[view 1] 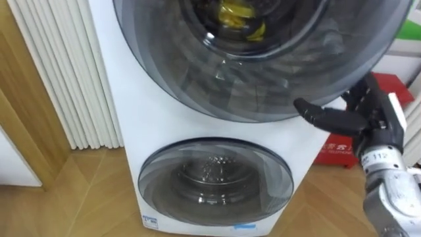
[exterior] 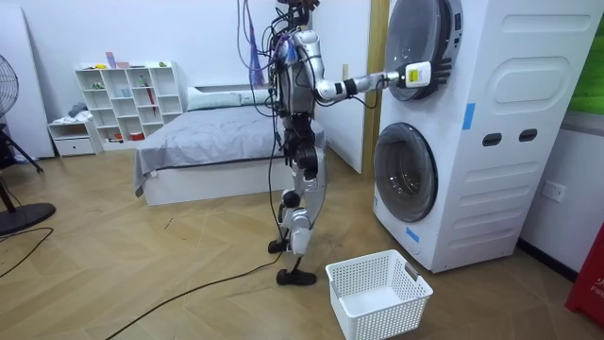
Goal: Pick clothes from washing machine
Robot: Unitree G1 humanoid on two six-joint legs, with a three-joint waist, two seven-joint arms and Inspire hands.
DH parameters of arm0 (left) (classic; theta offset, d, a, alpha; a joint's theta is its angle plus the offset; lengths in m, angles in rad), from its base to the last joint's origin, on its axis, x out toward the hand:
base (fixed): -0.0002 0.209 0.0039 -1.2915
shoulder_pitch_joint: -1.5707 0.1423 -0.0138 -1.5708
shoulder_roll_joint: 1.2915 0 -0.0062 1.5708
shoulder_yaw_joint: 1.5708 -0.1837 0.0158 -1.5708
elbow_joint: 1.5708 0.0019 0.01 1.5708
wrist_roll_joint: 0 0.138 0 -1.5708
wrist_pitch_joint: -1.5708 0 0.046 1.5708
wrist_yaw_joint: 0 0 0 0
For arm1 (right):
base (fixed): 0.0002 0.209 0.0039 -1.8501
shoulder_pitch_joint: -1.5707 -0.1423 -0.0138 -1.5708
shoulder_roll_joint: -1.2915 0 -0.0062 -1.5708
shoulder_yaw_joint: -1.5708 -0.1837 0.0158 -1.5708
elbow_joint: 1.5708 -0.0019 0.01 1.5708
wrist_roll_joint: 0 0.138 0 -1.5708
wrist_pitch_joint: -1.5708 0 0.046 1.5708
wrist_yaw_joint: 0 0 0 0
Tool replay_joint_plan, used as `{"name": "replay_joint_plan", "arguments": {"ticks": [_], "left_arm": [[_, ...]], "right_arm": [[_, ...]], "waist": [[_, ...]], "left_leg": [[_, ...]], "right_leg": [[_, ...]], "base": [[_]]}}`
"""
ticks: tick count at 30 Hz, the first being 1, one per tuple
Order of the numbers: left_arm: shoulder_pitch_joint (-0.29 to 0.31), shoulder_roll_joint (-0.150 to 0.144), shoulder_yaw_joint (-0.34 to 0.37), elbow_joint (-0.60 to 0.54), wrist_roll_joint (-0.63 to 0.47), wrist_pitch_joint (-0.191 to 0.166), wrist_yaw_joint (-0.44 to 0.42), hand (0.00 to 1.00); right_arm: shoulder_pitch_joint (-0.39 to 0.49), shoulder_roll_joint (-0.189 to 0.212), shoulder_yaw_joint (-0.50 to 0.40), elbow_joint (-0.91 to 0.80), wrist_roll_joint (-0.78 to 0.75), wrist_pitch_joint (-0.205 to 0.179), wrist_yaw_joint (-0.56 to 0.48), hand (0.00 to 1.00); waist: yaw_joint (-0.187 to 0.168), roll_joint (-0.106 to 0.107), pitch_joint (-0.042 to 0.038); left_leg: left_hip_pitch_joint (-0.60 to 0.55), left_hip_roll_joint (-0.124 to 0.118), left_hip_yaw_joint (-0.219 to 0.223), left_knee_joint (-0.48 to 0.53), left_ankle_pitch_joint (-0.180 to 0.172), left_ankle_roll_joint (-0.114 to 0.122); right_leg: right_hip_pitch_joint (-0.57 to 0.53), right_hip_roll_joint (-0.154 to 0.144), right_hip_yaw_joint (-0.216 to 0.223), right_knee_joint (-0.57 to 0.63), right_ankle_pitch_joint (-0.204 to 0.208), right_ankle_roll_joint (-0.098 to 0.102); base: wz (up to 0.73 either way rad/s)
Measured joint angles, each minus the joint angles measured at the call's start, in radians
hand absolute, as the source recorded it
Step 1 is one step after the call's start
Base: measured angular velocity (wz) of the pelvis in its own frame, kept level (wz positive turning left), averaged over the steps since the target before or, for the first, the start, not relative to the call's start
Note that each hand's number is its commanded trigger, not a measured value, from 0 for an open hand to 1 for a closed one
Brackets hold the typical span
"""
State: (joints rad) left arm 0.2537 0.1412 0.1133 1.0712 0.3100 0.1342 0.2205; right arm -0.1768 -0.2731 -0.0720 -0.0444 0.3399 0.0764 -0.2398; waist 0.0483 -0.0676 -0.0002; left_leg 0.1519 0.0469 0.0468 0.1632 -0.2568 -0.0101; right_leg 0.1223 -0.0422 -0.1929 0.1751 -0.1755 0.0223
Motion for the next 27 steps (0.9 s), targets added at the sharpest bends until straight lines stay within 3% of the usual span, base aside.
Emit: {"name": "replay_joint_plan", "arguments": {"ticks": [5,6,7,8,9,10,11,12,13,14,18,20,24,27], "left_arm": [[-0.005,0.009,0.001,0.0,0.017,-0.012,-0.011,0.0],[-0.008,0.007,0.0,0.0,0.019,-0.011,-0.011,0.0],[-0.01,0.005,0.001,-0.003,0.024,-0.013,-0.012,0.0],[0.001,0.018,0.028,-0.017,0.047,-0.026,-0.011,0.0],[0.005,0.028,0.049,-0.014,0.062,-0.027,-0.011,0.0],[0.011,0.042,0.078,0.008,0.086,-0.028,-0.009,0.0],[-0.002,0.038,0.068,0.027,0.098,-0.024,-0.007,0.0],[-0.008,0.038,0.055,0.026,0.098,-0.026,-0.007,0.0],[-0.02,0.037,0.025,0.02,0.096,-0.03,-0.007,0.0],[-0.021,0.035,-0.007,0.011,0.094,-0.03,-0.006,0.0],[-0.022,0.034,-0.038,0.023,0.095,-0.003,0.001,0.0],[-0.021,0.033,-0.037,0.034,0.095,-0.001,0.003,0.0],[-0.015,0.025,-0.037,0.044,0.094,-0.004,0.003,0.0],[-0.007,0.023,-0.037,0.045,0.093,-0.006,0.004,0.0]], "right_arm": [[0.0,-0.009,0.0,-0.02,-0.019,0.0,-0.015,0.0],[-0.002,-0.011,-0.001,-0.021,-0.028,-0.001,-0.023,0.0],[-0.003,-0.011,0.001,-0.021,-0.032,0.0,-0.026,0.0],[-0.021,0.001,0.018,-0.028,-0.04,0.0,-0.026,0.0],[-0.035,0.005,0.034,-0.043,-0.04,0.001,-0.026,0.0],[-0.068,-0.002,0.052,-0.083,-0.039,0.0,-0.034,0.0],[-0.081,-0.014,0.047,-0.101,-0.04,-0.008,-0.051,0.0],[-0.085,-0.014,0.042,-0.105,-0.04,-0.014,-0.061,0.0],[-0.104,-0.017,0.03,-0.108,-0.039,-0.019,-0.075,0.0],[-0.13,-0.021,0.032,-0.109,-0.039,-0.019,-0.085,0.0],[-0.13,-0.013,0.014,-0.125,-0.034,-0.018,-0.088,0.0],[-0.13,-0.015,0.012,-0.135,-0.035,-0.018,-0.064,0.0],[-0.115,-0.014,0.01,-0.174,-0.048,-0.018,-0.018,0.0],[-0.075,-0.015,0.01,-0.241,-0.051,-0.018,0.005,0.0]], "waist": [[0.005,-0.005,0.0014],[0.01,0.004,0.0023],[0.015,0.017,0.0074],[0.016,0.03,0.0089],[0.013,0.02,0.0049],[0.001,-0.016,0.0156],[-0.021,-0.003,0.0073],[-0.025,-0.003,0.0089],[-0.024,-0.006,0.0104],[-0.013,-0.003,0.0102],[-0.01,-0.013,0.0044],[-0.015,-0.009,0.0039],[-0.012,0.008,-0.0111],[-0.018,0.012,-0.0132]], "left_leg": [[0.001,0.0,0.001,-0.002,0.0,0.0],[0.014,0.012,-0.03,-0.009,0.005,0.007],[0.026,0.034,-0.077,-0.018,0.009,0.012],[0.022,0.072,-0.141,-0.018,0.009,0.01],[0.009,0.08,-0.133,-0.012,0.007,0.007],[0.0,0.066,-0.099,0.008,-0.015,-0.032],[0.004,0.082,-0.062,0.015,-0.032,-0.064],[0.005,0.081,-0.046,0.007,-0.026,-0.071],[-0.003,0.081,0.01,-0.024,-0.013,-0.061],[-0.011,0.079,0.047,-0.03,0.008,-0.038],[-0.03,0.047,0.048,-0.016,0.015,-0.025],[-0.04,0.043,0.048,-0.014,0.013,-0.023],[-0.035,0.041,0.054,-0.01,0.012,-0.022],[-0.031,0.042,0.053,-0.01,0.014,-0.025]], "right_leg": [[-0.003,0.001,0.001,0.004,0.0,0.0],[-0.038,0.006,-0.003,0.067,-0.002,-0.002],[-0.084,0.026,0.004,0.117,-0.033,-0.008],[-0.155,0.11,0.058,0.045,-0.03,-0.069],[-0.182,0.134,0.068,-0.031,0.016,-0.1],[-0.219,0.116,0.003,-0.071,0.188,-0.113],[-0.217,0.118,-0.04,-0.034,0.177,-0.12],[-0.208,0.112,-0.047,-0.031,0.177,-0.12],[-0.192,0.101,-0.036,-0.033,0.176,-0.118],[-0.181,0.099,-0.032,-0.031,0.166,-0.102],[-0.188,0.081,-0.029,-0.035,0.158,-0.09],[-0.196,0.08,-0.027,-0.026,0.157,-0.089],[-0.196,0.085,-0.001,-0.022,0.149,-0.086],[-0.195,0.082,-0.002,-0.018,0.149,-0.09]], "base": [[-0.11],[-0.26],[-0.65],[-0.78],[-0.75],[-0.18],[0.17],[0.53],[0.39],[0.27],[0.04],[0.02],[-0.03],[-0.02]]}}
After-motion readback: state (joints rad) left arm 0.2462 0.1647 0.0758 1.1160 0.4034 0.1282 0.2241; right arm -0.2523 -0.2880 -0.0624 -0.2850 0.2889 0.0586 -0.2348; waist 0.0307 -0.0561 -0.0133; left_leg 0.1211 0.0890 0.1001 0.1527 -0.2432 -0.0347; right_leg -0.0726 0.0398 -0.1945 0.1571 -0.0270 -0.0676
